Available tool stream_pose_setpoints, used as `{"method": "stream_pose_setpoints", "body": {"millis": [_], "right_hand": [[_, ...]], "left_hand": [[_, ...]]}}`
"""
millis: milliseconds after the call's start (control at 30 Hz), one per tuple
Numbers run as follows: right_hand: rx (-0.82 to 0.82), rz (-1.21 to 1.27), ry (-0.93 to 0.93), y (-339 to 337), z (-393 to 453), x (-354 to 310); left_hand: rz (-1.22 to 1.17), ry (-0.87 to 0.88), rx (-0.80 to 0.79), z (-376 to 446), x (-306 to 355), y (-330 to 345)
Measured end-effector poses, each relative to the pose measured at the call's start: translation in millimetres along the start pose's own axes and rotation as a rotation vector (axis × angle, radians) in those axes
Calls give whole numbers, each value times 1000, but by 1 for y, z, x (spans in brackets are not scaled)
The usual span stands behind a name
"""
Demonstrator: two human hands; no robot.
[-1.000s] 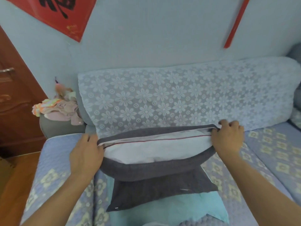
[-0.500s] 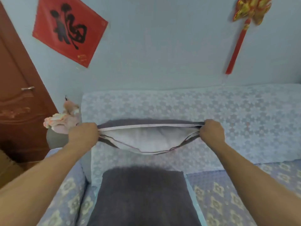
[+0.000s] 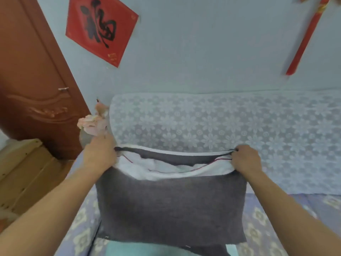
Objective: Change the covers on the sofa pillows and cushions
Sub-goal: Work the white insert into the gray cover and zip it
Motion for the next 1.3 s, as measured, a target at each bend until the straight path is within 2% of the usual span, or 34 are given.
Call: {"method": "stream_pose_setpoints", "body": {"millis": [67,133,200,333,400,500,633,700,733,800,833,900,1000,1100,1167,1233,1300], "right_hand": [[-135,-97,-1,39,-19,29],[-148,-145,18,62,-33,49],[-102,-155,45,65,-37,57],[-60,-111,30,59,-31,58],[-34,-130,-3,58,-34,57],[45,-191,-80,60,-41,58],[162,-206,-291,56,-54,47],[30,-65,-519,57,-69,30],[-127,-13,-617,59,-80,22],[-385,-37,-764,63,-99,15],[-421,-60,-806,62,-105,14],[-441,-93,-825,57,-110,17],[-513,-290,-758,49,-104,29],[-671,-217,-689,31,-103,28],[-808,-201,-738,29,-113,15],[-881,-207,-831,42,-127,2],[-859,-201,-842,54,-132,3]], "left_hand": [[-92,148,-122,-47,16,41],[-291,313,-225,-89,37,73],[-431,448,-247,-114,60,79],[-588,545,-185,-134,98,55],[-583,634,-275,-146,112,44],[-397,759,-375,-165,117,43],[-362,692,-453,-176,110,42],[-373,667,-501,-177,107,42],[-376,672,-514,-178,108,40],[-355,704,-482,-180,110,37],[-346,719,-427,-181,111,36],[-340,744,-321,-182,113,32],[-350,810,-230,-190,119,21],[-327,957,-184,-205,129,13],[-357,993,-255,-211,135,12],[-435,876,-470,-211,137,11],[-455,767,-679,-212,134,12]]}}
Point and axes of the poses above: each hand's wrist, its own z-axis towards the middle knuckle, its own y-axis out of the palm, x = y × z, the point moved 4 cm from there along z, towards the middle knuckle, and after that the axes turned 9 degrees about x, right-handed, at the moved point
